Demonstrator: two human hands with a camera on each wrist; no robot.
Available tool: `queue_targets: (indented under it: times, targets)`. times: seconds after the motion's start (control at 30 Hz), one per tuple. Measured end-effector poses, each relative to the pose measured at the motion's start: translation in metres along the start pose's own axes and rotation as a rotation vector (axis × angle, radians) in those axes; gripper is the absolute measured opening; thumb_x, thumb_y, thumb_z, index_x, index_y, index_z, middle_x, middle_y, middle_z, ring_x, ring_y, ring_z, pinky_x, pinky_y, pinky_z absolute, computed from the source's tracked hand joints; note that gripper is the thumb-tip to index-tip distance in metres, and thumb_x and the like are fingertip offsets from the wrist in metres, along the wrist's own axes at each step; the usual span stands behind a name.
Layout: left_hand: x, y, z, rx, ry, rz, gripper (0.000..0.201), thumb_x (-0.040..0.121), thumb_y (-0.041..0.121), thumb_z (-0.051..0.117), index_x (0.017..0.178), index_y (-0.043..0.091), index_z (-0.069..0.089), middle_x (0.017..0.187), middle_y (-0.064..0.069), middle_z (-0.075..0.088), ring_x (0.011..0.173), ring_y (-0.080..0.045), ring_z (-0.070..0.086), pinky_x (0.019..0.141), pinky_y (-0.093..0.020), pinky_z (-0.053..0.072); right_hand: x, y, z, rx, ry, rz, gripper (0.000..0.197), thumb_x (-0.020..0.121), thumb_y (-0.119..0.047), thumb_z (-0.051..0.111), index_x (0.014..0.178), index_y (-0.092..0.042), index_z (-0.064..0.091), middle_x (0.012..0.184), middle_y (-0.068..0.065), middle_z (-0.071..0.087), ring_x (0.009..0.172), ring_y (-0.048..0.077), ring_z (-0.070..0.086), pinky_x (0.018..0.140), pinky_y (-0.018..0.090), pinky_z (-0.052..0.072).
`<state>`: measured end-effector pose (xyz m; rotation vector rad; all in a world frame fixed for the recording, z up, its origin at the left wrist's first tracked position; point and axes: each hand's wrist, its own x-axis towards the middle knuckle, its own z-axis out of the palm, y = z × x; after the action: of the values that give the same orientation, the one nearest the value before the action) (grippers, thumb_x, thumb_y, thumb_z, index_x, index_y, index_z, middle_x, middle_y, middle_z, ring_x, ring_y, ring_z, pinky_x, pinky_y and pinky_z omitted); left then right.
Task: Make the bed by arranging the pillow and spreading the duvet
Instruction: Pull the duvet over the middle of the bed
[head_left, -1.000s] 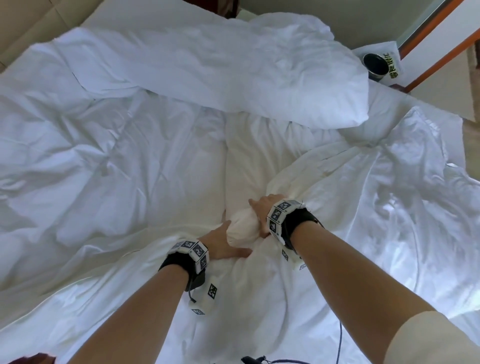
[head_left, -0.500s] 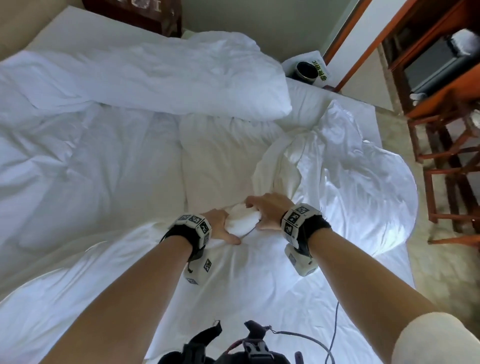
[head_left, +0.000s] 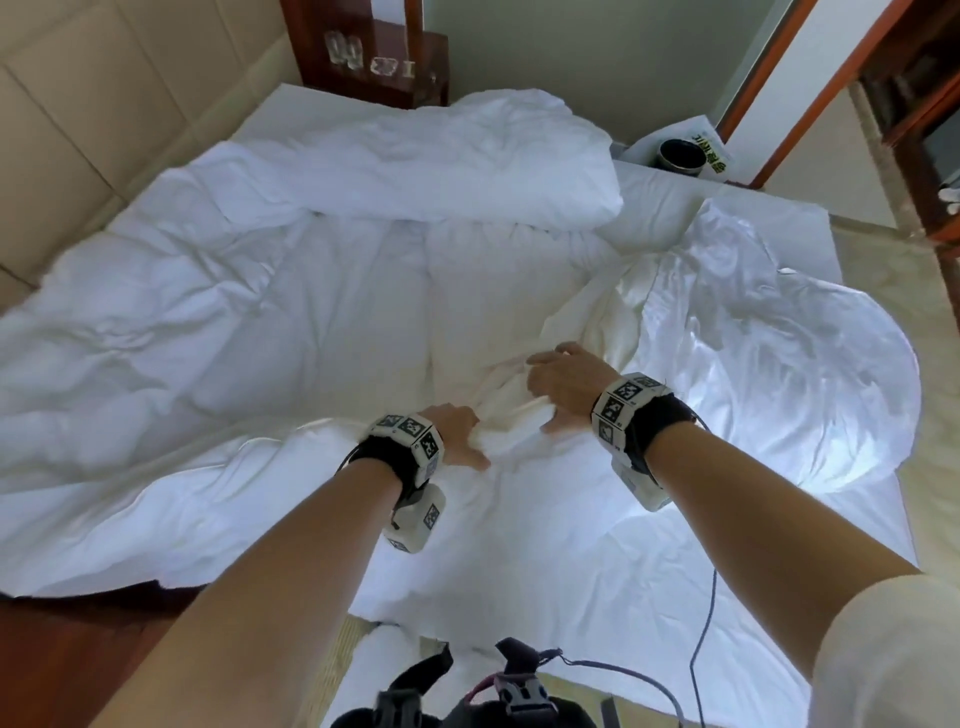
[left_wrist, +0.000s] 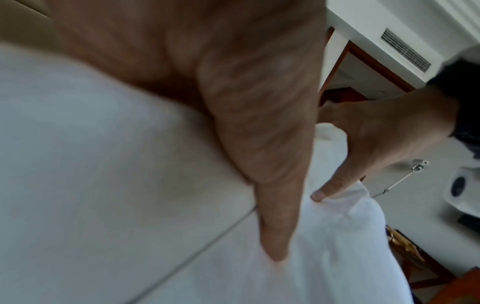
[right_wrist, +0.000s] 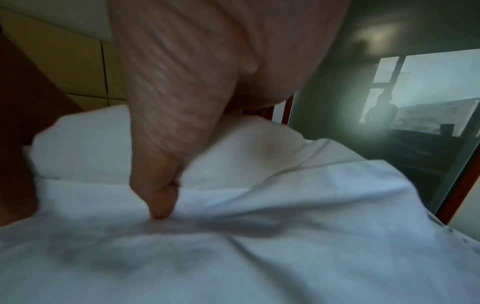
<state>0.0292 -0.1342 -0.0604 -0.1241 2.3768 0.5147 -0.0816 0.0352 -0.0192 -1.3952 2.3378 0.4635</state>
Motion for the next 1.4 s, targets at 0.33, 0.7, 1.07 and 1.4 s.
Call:
queue_targets:
  times: [0.33, 0.7, 1.07, 1.4]
  targets:
    - [-0.094, 0.073, 0.046, 0.101, 0.016, 0.122, 0.042, 0.089, 0.037, 0.063, 0.117, 0.006, 0.055, 0.113, -0.012, 0.065, 0.103, -0.030, 0.064, 0.081, -0.032, 0.047, -0.092, -0.057, 0.012, -0.107, -0.072, -0.058, 0.056, 0.072, -0.032, 0.078, 0.124, -0.018, 0.061, 0.131, -0.003, 0.056, 0.125, 0.018, 0.049, 0.108, 0.033, 0.033]
    - [-0.176, 0.095, 0.167, 0.114, 0.097, 0.151, 0.033, 0.089, 0.036, 0.059, 0.112, 0.012, 0.060, 0.107, -0.010, 0.069, 0.098, -0.031, 0.066, 0.081, -0.034, 0.049, -0.209, -0.146, 0.073, -0.018, -0.054, 0.094, 0.036, 0.081, -0.037, 0.067, 0.112, -0.018, 0.066, 0.104, 0.003, 0.069, 0.097, 0.026, 0.065, 0.090, 0.040, 0.051]
    - [-0.214, 0.113, 0.200, 0.245, 0.276, 0.048, 0.033, 0.085, 0.036, 0.058, 0.109, 0.015, 0.064, 0.100, -0.006, 0.069, 0.092, -0.029, 0.066, 0.076, -0.033, 0.052, -0.260, -0.165, 0.073, -0.151, -0.077, 0.193, 0.037, 0.092, -0.014, 0.056, 0.129, -0.020, 0.057, 0.123, 0.003, 0.062, 0.115, 0.024, 0.060, 0.099, 0.033, 0.042]
    - [-0.200, 0.152, 0.289, 0.030, -0.075, -0.039, 0.051, 0.090, 0.034, 0.060, 0.134, 0.011, 0.049, 0.137, -0.011, 0.052, 0.123, -0.030, 0.053, 0.101, -0.040, 0.045, -0.322, -0.159, 0.184, 0.375, -0.335, 0.120, 0.070, 0.090, -0.032, 0.067, 0.150, -0.018, 0.034, 0.155, 0.004, 0.036, 0.141, 0.023, 0.036, 0.115, 0.037, 0.031]
